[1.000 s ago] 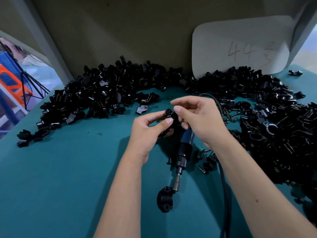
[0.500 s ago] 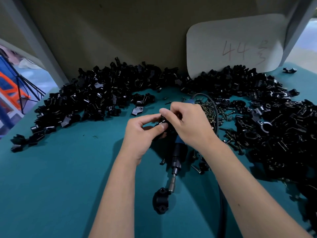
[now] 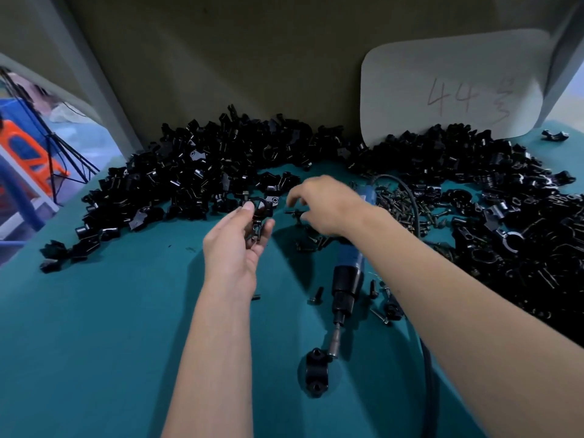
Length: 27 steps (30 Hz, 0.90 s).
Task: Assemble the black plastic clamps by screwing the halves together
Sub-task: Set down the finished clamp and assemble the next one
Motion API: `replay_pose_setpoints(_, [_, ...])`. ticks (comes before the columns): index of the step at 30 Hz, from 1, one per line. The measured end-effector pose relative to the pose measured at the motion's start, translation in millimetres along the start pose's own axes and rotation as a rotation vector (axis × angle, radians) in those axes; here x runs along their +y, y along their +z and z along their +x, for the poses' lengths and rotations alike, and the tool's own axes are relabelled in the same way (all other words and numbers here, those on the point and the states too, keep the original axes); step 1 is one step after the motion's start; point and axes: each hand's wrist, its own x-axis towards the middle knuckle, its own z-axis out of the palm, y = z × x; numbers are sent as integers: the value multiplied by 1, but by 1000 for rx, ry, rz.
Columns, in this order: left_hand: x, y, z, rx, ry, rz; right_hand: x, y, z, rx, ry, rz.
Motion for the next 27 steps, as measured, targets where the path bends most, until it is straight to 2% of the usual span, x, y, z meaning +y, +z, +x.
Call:
replay_pose_setpoints(3, [-2, 2, 2, 1, -39, 6, -5, 11, 10, 10, -48, 14])
replay_pose_setpoints(10, [-4, 2, 0, -70, -64, 53, 9, 5, 1, 77, 10, 91])
replay_pose_setpoints(12, [-5, 3, -1, -110, -46, 92, 14, 0, -13, 215, 36, 299])
replay_pose_setpoints(15, [-5, 4, -5, -204, -53, 151, 15, -4, -41, 456, 75, 763])
replay_pose_setpoints(17, [-6, 5, -9, -297, -75, 190, 13, -3, -59, 526, 68, 1012])
replay_pose_setpoints(19, [-7, 7, -13, -379, -100, 239, 13, 0, -69, 563, 67, 1142])
replay_pose_setpoints(23, [-12, 13, -20, -480, -137, 299, 15, 5, -74, 577, 69, 1140])
replay_pose_setpoints(27, [-16, 14, -22, -500, -138, 311, 20, 6, -77, 543, 58, 1088])
